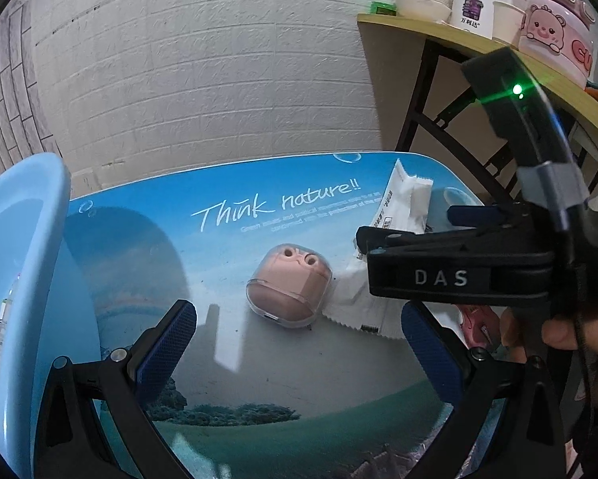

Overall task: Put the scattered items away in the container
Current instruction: 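Reach for and grasp the white wrapped packet with the right tool, then grasp the pink earbud case with the left tool while the right tool holds the packet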

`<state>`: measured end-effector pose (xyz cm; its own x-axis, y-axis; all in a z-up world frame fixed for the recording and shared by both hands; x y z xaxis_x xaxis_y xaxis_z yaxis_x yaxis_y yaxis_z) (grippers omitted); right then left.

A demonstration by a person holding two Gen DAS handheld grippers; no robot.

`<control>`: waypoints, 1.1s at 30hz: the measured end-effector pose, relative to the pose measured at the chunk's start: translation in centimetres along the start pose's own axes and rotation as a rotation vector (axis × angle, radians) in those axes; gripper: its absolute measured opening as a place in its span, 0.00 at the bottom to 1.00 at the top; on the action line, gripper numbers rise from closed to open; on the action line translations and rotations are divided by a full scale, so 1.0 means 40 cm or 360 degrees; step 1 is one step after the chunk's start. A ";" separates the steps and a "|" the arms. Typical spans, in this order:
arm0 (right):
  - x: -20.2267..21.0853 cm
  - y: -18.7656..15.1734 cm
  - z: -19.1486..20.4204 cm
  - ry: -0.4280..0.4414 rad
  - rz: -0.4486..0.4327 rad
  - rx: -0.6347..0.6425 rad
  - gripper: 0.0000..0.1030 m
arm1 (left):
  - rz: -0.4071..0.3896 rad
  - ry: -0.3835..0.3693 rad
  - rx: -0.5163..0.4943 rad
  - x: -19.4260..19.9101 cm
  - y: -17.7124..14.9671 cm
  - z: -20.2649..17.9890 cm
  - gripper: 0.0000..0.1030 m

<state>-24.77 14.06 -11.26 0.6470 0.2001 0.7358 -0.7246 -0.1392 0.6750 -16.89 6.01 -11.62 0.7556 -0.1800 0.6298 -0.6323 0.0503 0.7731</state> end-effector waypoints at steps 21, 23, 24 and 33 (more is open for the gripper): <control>0.047 -0.010 -0.038 0.0259 -0.0025 -0.0011 0.24 | 0.0007 0.0016 0.0026 -0.008 0.014 0.014 1.00; 0.052 -0.014 -0.047 0.0279 -0.0026 -0.0029 0.22 | 0.0009 0.0024 0.0026 -0.015 0.020 0.014 1.00; 0.056 -0.016 -0.050 0.0285 -0.0028 -0.0031 0.22 | 0.0011 0.0031 0.0022 -0.019 0.023 0.013 1.00; 0.073 -0.027 -0.062 0.0365 -0.0022 -0.0085 0.20 | 0.0058 0.0113 0.0023 -0.063 0.038 0.028 1.00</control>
Point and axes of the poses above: each gripper's, at about its wrist camera, not at the fingertips, and x roughly against the way its jaws point, z to its left, y to its top, the point moved 6 cm from there along -x, roughly the way its jaws point, and after that the axes turned 10 degrees about -z, right-handed, at the moved point
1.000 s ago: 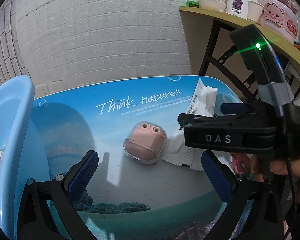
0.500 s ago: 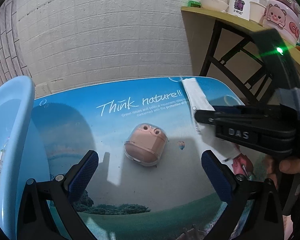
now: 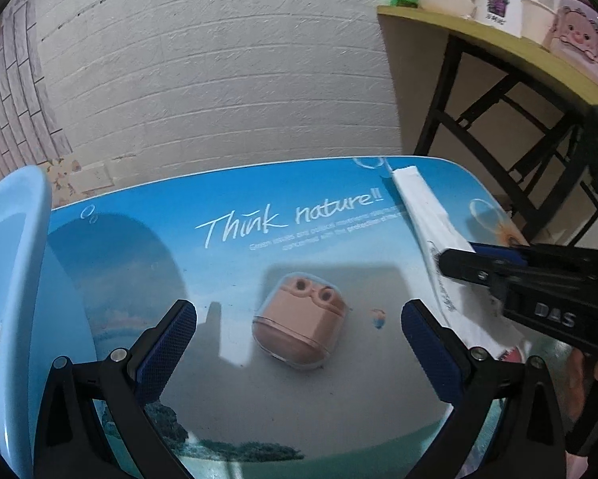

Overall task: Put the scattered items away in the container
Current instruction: 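Grasp the pink earbud case with the left tool while the right tool holds the packet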

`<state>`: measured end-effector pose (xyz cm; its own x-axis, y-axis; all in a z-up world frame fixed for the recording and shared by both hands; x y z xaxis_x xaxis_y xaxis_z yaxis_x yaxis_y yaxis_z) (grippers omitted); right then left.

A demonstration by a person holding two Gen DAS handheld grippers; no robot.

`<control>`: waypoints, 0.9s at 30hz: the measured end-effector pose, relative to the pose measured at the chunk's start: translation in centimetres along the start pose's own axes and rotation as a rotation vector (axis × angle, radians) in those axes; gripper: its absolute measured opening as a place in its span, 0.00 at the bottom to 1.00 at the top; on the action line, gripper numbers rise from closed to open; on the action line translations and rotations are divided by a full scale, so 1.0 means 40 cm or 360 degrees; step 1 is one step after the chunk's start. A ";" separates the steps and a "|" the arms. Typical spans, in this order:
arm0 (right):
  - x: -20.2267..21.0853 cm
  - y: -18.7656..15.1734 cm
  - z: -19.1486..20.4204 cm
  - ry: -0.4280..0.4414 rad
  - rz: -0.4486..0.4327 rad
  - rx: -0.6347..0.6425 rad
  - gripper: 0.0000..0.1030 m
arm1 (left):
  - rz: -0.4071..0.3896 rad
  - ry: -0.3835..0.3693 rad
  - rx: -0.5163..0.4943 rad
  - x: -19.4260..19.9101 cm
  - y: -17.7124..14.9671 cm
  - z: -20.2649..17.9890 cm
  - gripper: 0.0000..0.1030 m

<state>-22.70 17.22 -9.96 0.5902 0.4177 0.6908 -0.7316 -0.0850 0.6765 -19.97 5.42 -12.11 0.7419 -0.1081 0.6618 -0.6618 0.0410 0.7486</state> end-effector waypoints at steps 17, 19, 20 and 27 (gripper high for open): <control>0.003 -0.005 -0.003 0.0003 -0.0002 0.0016 0.20 | 0.0052 -0.0049 -0.0037 -0.032 -0.009 0.013 0.47; 0.002 -0.005 -0.002 -0.0006 0.0002 0.0019 0.20 | 0.0047 -0.0061 -0.0051 -0.027 -0.011 0.015 0.44; 0.002 -0.005 -0.002 -0.0012 0.0005 0.0019 0.20 | 0.0047 -0.0064 -0.0052 -0.024 -0.012 0.017 0.43; 0.016 -0.005 0.005 -0.0058 -0.0010 0.0041 0.33 | 0.0045 -0.0080 -0.0056 -0.008 -0.024 0.031 0.43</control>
Point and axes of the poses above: each gripper's, at about its wrist camera, not at the fingertips, and x roughly against the way its jaws point, z to its left, y to its top, the point moved 6 cm from there along -x, roughly the way its jaws point, and after that the axes turned 10 degrees about -z, right-handed, at the moved point
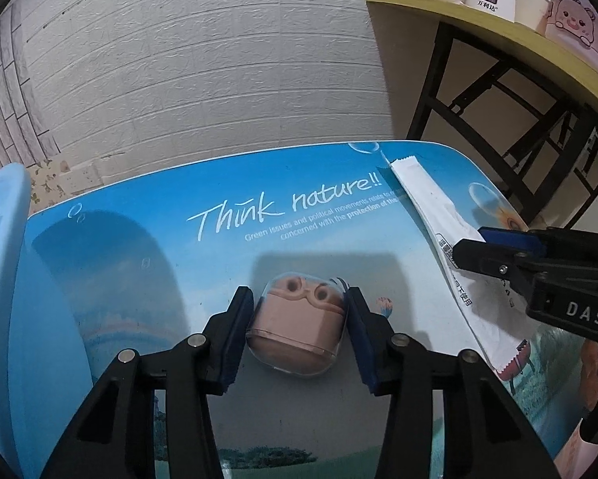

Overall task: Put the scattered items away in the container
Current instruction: 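Grasp the pink earbud case with the left tool while the right tool holds the packet, then carry the earbud case and white packet over the light blue basin with both tools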

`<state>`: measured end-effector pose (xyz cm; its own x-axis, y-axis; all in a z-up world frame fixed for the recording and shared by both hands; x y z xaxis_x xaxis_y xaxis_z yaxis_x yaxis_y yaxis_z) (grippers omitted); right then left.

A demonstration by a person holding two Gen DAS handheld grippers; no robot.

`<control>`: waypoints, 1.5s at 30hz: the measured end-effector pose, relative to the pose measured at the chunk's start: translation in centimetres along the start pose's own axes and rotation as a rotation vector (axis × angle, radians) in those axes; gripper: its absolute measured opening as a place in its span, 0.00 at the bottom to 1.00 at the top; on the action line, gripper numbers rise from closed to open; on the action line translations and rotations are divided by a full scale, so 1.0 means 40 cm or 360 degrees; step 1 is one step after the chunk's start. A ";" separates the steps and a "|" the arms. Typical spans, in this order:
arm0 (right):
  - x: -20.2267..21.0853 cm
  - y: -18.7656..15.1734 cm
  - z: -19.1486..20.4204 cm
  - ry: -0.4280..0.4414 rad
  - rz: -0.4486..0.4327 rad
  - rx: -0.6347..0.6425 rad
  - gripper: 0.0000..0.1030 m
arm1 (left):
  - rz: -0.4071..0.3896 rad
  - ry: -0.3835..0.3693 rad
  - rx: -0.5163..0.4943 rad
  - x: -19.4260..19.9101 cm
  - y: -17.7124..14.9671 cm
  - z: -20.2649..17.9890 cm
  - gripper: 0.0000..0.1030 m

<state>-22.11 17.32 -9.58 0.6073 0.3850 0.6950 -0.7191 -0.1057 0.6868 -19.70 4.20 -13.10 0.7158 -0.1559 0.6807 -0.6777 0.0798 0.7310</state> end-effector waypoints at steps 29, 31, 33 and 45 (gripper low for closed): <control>0.043 -0.033 0.044 0.0036 -0.0019 -0.0050 0.14 | -0.0038 -0.0038 0.0037 0.064 -0.017 -0.006 0.43; 0.051 -0.034 0.039 0.0077 -0.0017 -0.0104 0.14 | -0.0051 -0.0038 0.0038 0.075 -0.014 -0.010 0.43; 0.055 -0.037 0.030 0.0165 -0.0004 -0.0215 0.13 | -0.0060 -0.0041 0.0041 0.083 -0.014 -0.011 0.43; 0.083 -0.051 0.026 0.0289 0.0007 -0.0411 0.13 | -0.0130 -0.0038 0.0062 0.141 0.015 -0.018 0.43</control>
Point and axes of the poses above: each gripper's, at about its wrist camera, not at the fingertips, and x roughly against the way its jaws point, z to its left, y to its top, the point moved 6 cm from there along -x, roughly the way its jaws point, and after that the axes turned 10 degrees about -z, right-handed, at the moved point
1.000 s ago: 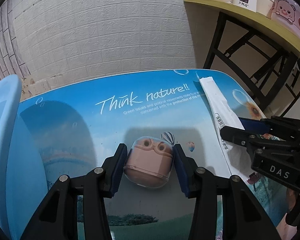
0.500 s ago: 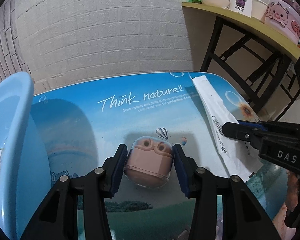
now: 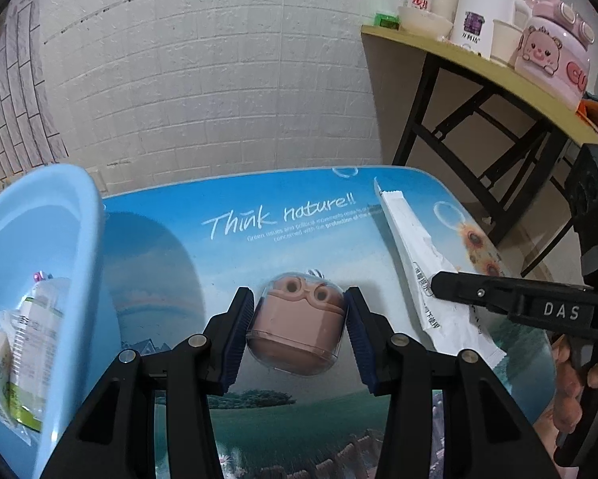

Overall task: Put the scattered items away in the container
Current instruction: 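Carry the earbud case and white packet over the light blue basin with both tools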

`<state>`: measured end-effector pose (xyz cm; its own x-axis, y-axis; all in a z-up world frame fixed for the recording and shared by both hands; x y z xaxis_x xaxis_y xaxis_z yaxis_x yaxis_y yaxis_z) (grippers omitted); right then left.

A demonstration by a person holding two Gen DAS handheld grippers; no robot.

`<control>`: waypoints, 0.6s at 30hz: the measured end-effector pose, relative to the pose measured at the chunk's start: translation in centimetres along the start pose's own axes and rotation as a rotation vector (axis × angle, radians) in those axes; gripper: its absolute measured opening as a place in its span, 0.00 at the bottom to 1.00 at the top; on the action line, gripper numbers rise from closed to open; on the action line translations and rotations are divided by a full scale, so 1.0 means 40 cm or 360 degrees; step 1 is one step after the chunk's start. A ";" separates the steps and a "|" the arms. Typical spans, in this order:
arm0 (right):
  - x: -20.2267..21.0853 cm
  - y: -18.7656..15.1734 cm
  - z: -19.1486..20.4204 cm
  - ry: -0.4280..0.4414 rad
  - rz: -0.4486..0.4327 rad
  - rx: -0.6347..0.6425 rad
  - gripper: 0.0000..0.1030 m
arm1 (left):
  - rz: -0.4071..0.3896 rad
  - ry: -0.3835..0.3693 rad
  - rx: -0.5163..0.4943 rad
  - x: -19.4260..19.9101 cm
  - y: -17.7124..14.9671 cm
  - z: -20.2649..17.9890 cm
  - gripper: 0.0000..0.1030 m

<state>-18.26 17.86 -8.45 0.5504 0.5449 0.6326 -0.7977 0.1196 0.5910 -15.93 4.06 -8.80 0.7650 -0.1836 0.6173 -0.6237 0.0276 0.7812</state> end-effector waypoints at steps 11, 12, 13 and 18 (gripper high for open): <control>0.024 0.025 0.106 0.0064 -0.0056 0.0100 0.13 | -0.0146 0.0025 0.0045 0.114 0.064 0.031 0.43; 0.025 0.025 0.121 0.0067 -0.0064 0.0114 0.13 | -0.0155 0.0029 0.0046 0.127 0.068 0.039 0.43; 0.027 0.026 0.131 0.0073 -0.0070 0.0122 0.13 | -0.0164 0.0033 0.0042 0.135 0.072 0.044 0.43; 0.037 0.021 0.185 0.0109 -0.0076 0.0152 0.13 | -0.0227 0.0054 0.0057 0.182 0.098 0.066 0.43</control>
<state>-16.28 12.61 -3.32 0.5663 0.5965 0.5688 -0.7421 0.0688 0.6668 -13.25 0.23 -1.48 0.8508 -0.1495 0.5038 -0.5133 -0.0314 0.8576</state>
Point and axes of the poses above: each gripper's, at about its wrist camera, not at the fingertips, and x roughly against the way its jaws point, z to its left, y to its top, the point moved 6 cm from there along -x, roughly the way its jaws point, and after that the axes turned 10 degrees about -z, right-handed, at the moved point
